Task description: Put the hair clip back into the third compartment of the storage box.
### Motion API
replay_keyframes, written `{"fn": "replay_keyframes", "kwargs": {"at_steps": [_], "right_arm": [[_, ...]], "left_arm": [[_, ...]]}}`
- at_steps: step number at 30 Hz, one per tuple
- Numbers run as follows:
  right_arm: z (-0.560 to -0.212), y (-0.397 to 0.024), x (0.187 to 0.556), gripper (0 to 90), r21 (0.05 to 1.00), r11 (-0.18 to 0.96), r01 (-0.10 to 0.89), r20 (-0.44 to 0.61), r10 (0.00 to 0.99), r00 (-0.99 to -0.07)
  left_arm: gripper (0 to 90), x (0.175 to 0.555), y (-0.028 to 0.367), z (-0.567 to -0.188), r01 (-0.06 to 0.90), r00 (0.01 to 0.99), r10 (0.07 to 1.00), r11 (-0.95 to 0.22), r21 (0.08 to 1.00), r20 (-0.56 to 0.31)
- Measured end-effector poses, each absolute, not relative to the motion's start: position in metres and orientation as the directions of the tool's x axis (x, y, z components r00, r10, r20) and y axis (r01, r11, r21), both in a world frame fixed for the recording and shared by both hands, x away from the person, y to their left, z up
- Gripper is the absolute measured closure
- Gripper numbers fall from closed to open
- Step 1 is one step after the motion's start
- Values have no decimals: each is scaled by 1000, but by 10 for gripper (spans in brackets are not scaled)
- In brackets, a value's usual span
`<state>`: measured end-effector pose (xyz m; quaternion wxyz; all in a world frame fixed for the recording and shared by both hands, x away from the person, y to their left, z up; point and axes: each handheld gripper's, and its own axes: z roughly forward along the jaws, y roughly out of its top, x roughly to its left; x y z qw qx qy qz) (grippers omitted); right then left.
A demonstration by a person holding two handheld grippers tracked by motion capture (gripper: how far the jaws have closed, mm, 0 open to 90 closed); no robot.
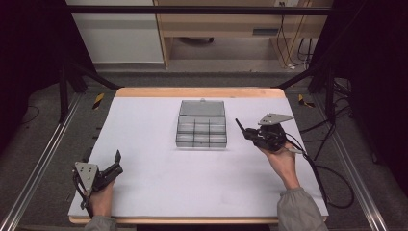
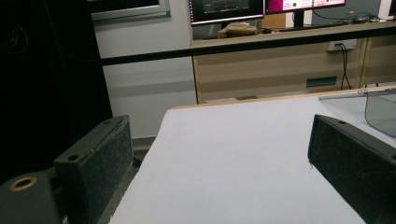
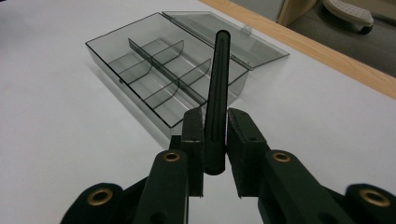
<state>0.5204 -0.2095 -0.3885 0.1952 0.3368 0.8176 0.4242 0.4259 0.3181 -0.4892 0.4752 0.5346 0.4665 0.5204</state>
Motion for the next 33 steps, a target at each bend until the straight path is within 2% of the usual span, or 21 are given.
{"fn": "replay_keyframes", "kwargs": {"at_steps": [12,24,33], "right_arm": [[-386,-184,546,775,829,426,362,-41,693,-719],[-390,-152,578,775,799,494,344,-78,652,-754],[-408,-131,599,774,763,531,369,-76,640,-764]], "left_arm": [[65,426,319,-489,3,23,994,-109,994,109],[65,426,319,-489,4,24,994,-109,994,109],[65,426,319,-489,3,23,994,-108,994,108]]}}
